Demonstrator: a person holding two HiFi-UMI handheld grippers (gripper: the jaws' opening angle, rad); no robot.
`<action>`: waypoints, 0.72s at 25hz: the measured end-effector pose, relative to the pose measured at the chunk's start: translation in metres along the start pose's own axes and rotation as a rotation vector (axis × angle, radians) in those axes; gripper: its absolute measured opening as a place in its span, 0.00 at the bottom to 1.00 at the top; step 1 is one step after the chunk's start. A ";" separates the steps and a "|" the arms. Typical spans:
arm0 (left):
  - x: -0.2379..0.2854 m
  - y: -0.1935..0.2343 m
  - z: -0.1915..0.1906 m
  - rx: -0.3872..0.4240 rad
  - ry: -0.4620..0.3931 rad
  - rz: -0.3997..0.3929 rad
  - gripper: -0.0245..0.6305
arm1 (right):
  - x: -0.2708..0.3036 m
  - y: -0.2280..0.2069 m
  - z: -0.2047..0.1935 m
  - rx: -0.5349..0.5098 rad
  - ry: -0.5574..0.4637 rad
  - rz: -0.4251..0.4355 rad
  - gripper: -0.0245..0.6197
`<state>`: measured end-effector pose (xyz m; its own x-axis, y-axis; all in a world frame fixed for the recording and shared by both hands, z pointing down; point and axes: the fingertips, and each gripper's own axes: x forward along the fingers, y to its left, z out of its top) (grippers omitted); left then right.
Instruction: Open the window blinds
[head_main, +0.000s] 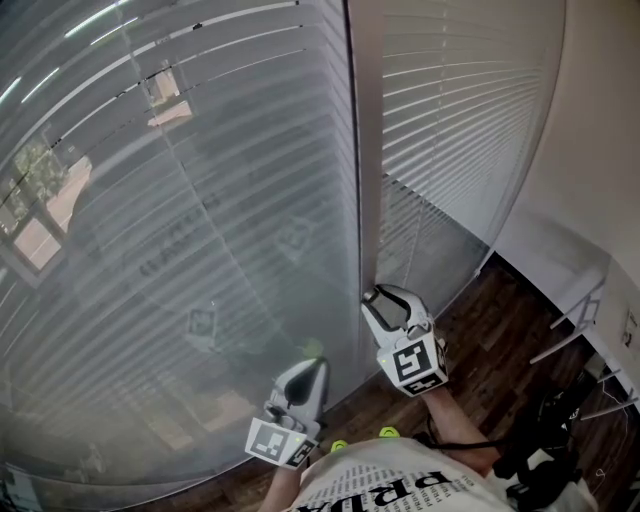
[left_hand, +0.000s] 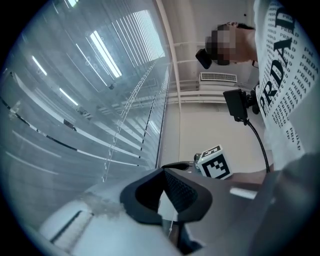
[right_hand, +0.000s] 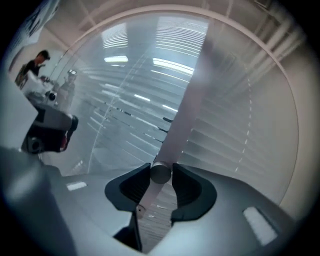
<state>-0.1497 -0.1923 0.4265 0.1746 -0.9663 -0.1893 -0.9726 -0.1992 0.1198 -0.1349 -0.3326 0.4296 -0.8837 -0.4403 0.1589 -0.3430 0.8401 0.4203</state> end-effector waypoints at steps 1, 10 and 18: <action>0.001 0.001 0.000 0.000 -0.002 0.002 0.02 | 0.000 0.001 0.002 -0.089 0.008 0.000 0.25; 0.001 -0.002 0.001 0.002 -0.006 0.004 0.02 | 0.000 0.014 -0.001 -0.682 0.078 -0.034 0.26; 0.001 -0.001 0.000 0.000 -0.004 0.007 0.02 | -0.002 0.016 0.002 -0.596 0.022 -0.080 0.23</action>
<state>-0.1481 -0.1931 0.4261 0.1669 -0.9670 -0.1927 -0.9739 -0.1922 0.1207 -0.1387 -0.3177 0.4344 -0.8537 -0.5063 0.1221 -0.1646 0.4848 0.8590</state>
